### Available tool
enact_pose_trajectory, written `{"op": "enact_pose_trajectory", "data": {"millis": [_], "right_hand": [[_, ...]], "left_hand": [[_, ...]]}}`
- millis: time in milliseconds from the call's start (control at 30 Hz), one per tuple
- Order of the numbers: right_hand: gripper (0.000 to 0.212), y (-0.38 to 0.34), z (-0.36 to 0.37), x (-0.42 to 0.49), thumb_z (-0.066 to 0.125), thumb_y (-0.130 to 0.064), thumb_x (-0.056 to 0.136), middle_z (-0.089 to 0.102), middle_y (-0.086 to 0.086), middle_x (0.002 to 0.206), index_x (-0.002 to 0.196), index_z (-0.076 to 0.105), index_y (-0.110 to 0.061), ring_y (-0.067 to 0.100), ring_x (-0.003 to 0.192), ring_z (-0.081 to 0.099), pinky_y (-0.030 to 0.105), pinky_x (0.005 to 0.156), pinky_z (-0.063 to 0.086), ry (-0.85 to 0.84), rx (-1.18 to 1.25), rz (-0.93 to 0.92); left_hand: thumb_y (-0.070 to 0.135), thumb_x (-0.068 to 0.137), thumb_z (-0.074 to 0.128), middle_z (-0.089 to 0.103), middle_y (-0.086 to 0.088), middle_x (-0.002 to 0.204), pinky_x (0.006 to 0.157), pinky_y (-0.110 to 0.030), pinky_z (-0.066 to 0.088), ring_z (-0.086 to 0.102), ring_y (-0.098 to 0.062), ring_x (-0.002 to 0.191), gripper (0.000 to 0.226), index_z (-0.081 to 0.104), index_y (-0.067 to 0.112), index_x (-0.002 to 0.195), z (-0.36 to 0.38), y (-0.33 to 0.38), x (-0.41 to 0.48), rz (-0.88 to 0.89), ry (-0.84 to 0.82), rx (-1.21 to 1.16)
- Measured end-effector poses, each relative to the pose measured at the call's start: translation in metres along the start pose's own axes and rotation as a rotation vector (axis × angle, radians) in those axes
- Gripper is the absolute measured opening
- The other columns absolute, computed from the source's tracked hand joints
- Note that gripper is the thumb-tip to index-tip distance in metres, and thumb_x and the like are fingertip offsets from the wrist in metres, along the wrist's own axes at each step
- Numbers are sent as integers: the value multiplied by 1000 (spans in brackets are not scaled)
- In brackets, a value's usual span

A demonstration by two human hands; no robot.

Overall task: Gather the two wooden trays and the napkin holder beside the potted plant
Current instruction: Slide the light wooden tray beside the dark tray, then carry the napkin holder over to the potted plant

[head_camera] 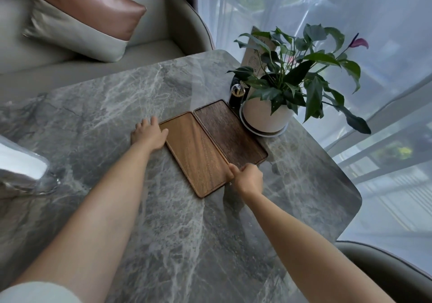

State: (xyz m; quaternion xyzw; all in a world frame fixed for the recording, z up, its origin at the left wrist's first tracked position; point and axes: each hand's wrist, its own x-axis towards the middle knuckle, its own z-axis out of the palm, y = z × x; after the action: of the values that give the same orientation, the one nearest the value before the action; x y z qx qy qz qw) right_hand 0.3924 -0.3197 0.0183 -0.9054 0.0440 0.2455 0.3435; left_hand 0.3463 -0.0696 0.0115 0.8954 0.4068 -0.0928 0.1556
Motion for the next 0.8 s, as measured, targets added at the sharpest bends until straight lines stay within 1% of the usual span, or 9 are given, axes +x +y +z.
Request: {"op": "enact_pose_trajectory", "data": {"millis": [67,200,333,400,433,533,633,700,800], "right_hand": [[35,-14,-2,-10,53,-40,87,64,15,95,86,55,-5,31,90,58,36,69,43,32,-65,-106],[32,-53,1,-31,52,-37,88,63,16,100,92,54,-5,33,97,57,35,71,42,56,-96,-242],[45,-97,18,-57,56,-34,87,54,21,122,115,45,0,35,112,50,39,83,41,-11,-143,-442],[59,-120,31,-73,58,-33,86,46,25,133,126,38,5,36,124,42,39,97,36,-56,-170,-525],[64,-132,39,-82,59,-33,85,43,26,136,129,34,6,36,128,38,38,102,33,-77,-175,-549],[76,-161,64,-109,63,-34,82,36,25,142,136,27,5,35,132,33,37,106,28,-140,-172,-622],[89,-181,93,-136,62,-38,82,20,19,152,144,9,0,30,140,21,36,112,22,-238,-233,-742],[94,-191,113,-153,61,-39,82,9,14,156,145,1,-4,28,143,14,35,114,17,-283,-284,-821],[97,-202,144,-174,62,-38,82,1,10,158,146,-4,-6,25,145,5,33,116,10,-326,-352,-931]], "left_hand": [[39,95,38,35,-21,143,104,-47,32,33,-37,130,52,29,9,136,-13,-12,-10,90,54,68],[42,93,40,28,-15,150,110,-44,25,27,-31,137,64,19,11,145,-42,-39,-32,200,162,141],[48,91,43,16,-8,157,115,-40,15,15,-25,144,72,13,16,148,-76,-79,-57,229,242,152],[54,86,48,12,-6,159,116,-40,12,11,-22,145,80,12,18,148,-94,-104,-70,248,256,164],[57,84,51,10,-5,159,117,-40,10,9,-21,146,85,11,19,149,-102,-118,-77,250,262,166],[63,76,57,5,-3,160,117,-40,7,5,-19,147,98,7,21,149,-121,-161,-97,218,305,150],[68,69,60,2,-2,160,118,-42,5,3,-18,147,109,4,22,149,-136,-204,-113,162,329,143],[70,65,62,1,-2,160,118,-43,4,1,-18,147,115,1,22,149,-142,-232,-121,118,317,146],[72,60,64,-2,-2,160,118,-44,3,-1,-18,147,123,-4,22,149,-145,-270,-126,50,274,169]]}}
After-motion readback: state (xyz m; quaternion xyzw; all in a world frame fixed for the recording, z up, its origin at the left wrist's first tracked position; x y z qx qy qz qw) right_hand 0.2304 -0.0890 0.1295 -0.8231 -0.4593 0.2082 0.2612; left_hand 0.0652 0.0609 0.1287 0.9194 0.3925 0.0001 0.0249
